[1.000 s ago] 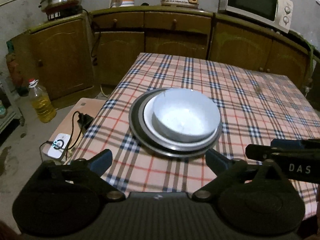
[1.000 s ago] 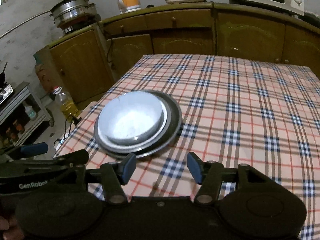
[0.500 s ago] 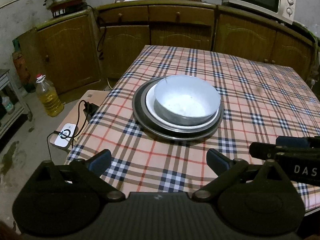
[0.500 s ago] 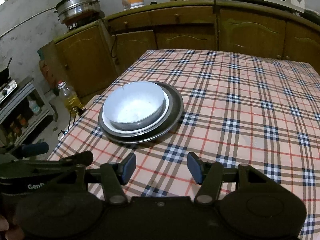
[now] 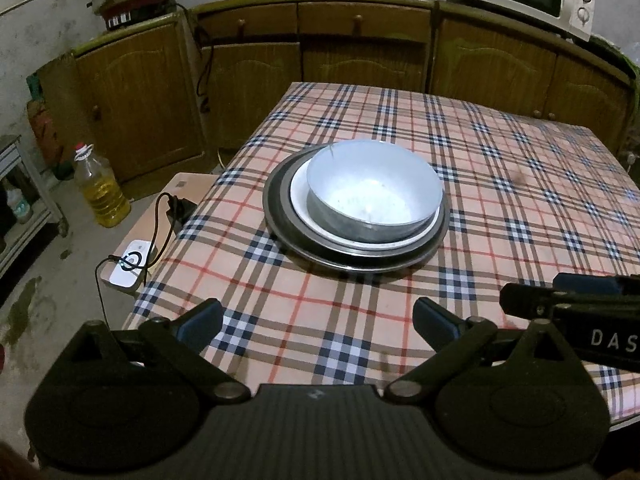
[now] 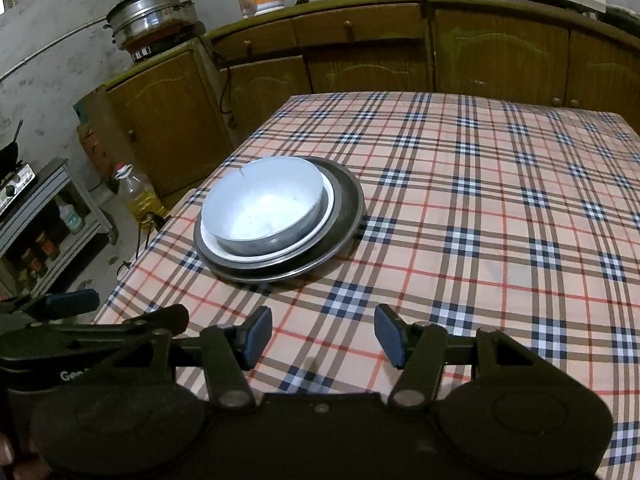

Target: Organize plates and bowls

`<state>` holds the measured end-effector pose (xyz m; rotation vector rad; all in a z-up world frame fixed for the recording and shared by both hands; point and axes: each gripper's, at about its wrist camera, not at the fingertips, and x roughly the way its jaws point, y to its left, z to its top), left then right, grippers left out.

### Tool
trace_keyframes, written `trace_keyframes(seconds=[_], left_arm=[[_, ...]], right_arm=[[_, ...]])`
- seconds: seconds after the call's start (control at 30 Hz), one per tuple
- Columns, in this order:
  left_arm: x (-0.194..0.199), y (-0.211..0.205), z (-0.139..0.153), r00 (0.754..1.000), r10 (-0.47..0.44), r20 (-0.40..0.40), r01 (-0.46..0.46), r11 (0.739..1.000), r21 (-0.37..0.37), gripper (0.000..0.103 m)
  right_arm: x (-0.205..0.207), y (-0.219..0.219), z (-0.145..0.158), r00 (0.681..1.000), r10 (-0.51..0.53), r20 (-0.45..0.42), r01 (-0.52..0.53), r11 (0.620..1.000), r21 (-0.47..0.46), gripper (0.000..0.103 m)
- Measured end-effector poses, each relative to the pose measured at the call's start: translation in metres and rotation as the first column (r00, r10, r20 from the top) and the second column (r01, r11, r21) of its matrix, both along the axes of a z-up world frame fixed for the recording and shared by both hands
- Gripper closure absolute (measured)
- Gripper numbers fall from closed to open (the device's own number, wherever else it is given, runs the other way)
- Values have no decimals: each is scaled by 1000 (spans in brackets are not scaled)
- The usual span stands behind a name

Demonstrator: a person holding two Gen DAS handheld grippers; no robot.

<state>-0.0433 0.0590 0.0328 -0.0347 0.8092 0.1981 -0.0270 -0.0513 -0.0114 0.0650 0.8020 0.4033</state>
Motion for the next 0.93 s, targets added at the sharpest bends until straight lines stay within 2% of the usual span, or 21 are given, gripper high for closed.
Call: trace_keyframes(seconds=[0.93], left_arm=[[1,1,-5,1000,9,-1,-9,1000,-7,0]], right_arm=[[1,3,-13,1000,5,-21,-5,1000,7,34]])
